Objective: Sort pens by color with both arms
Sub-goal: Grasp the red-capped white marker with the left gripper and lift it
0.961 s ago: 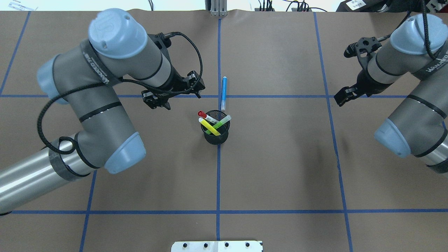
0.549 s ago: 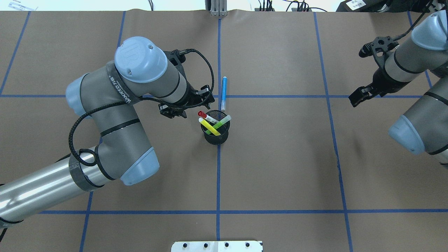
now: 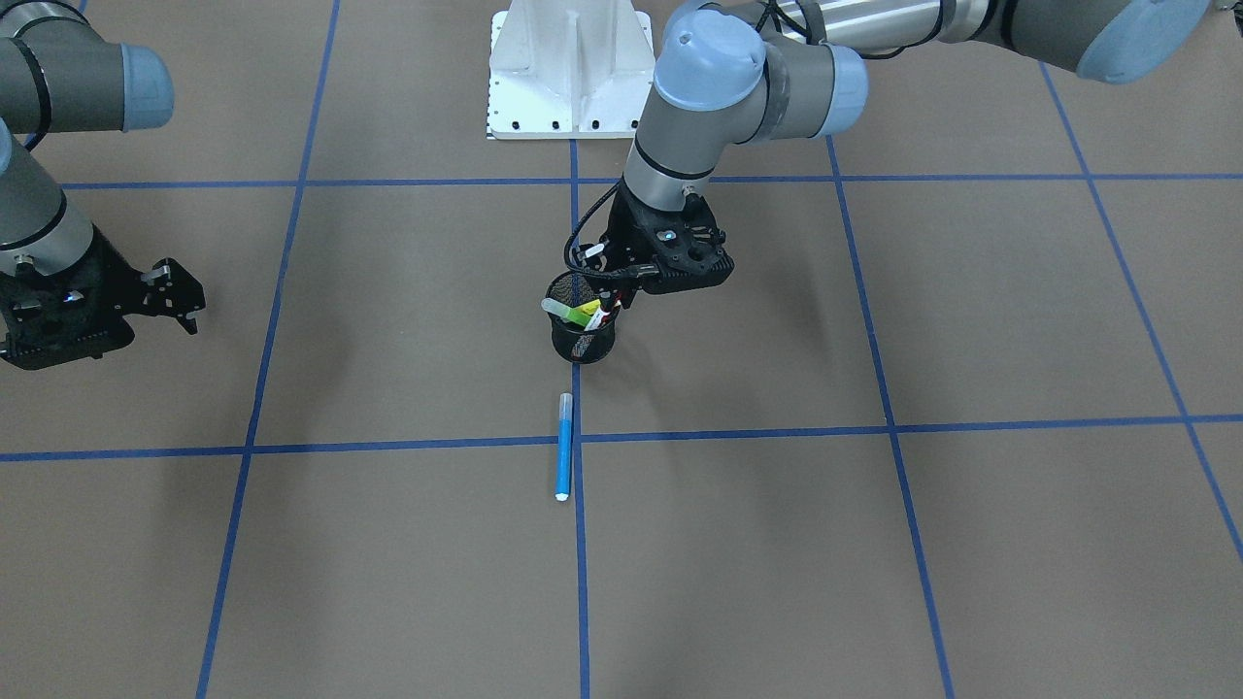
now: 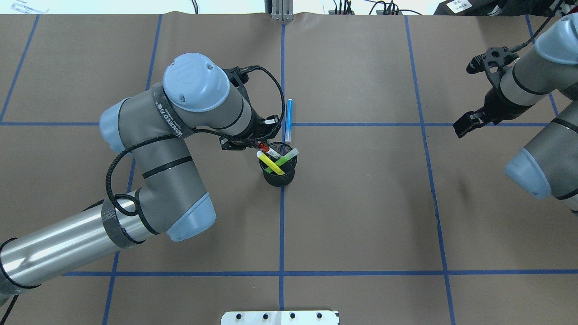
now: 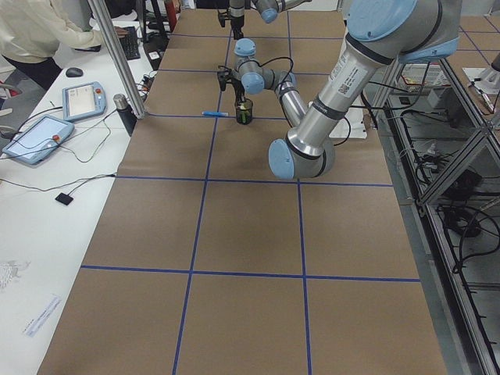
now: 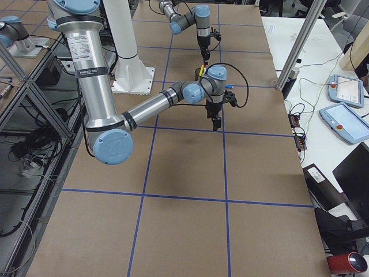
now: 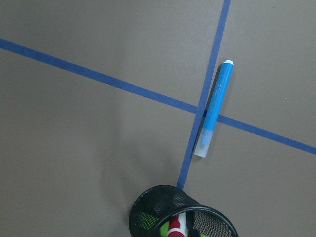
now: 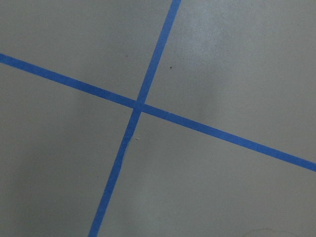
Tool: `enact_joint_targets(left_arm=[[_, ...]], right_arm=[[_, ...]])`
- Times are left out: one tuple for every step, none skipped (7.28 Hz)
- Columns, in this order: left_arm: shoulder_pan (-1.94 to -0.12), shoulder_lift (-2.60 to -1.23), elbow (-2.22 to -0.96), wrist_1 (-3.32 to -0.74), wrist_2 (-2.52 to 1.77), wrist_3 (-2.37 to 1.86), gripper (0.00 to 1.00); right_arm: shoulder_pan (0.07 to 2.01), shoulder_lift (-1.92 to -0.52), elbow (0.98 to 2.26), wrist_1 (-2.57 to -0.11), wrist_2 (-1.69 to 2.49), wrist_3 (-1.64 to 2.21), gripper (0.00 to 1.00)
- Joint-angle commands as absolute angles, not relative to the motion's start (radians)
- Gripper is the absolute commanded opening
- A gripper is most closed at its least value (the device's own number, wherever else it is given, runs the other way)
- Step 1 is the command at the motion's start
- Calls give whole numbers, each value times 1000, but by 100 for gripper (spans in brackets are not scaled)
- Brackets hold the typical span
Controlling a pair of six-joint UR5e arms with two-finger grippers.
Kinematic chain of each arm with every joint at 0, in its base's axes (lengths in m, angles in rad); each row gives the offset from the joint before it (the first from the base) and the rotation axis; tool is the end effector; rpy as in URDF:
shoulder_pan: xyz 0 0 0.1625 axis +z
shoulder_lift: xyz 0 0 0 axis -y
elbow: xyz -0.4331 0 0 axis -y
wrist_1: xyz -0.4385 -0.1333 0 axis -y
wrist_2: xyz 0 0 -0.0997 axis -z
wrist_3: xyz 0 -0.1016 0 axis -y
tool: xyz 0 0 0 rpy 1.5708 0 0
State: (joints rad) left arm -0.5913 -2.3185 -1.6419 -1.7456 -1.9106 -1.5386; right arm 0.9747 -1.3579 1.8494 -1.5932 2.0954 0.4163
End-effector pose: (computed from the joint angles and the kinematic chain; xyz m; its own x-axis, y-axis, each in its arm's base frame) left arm 0.5495 -0.4888 0.1285 0.4622 -0.2738 -0.8434 0.2789 0.9477 -0.1548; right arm -0.2725 -0.5484 0.4122 0.7413 -0.3173 0.5914 0.2198 0.9474 0.2328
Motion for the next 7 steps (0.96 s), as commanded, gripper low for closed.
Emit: enact_joint_targets(left_arm=[[-580,-2316,-1641,-1744,-1902,-1540,23],[-580,-2318,-1641,-1744,-1902,-1542,8],[-580,-2318,-1644,-1743,-1902,-1542,0],[-580,-2318,-1663,-1737,-1904,-1540,0],[-586,-2318,-1692,-1732,-1908,-1539,0],[-594,-2319,-1744,-1674,-1910,-1533,0],[-624,-2333,-1796,-1636,-1911,-1520,0]], right_arm=[[980,-1359,1848,-1594,2095,413,99],[980,-1359,1848,-1594,2095,413,99],[980,-1359,1848,-1595,2095,405,99],[985,-1359,1847,-1597,2095,403,99],[986,-1359,1847,-1598,2095,391,99],[991,-1359,1844,-1598,2095,390,99],[994,-1359,1844,-1598,2095,390,99]])
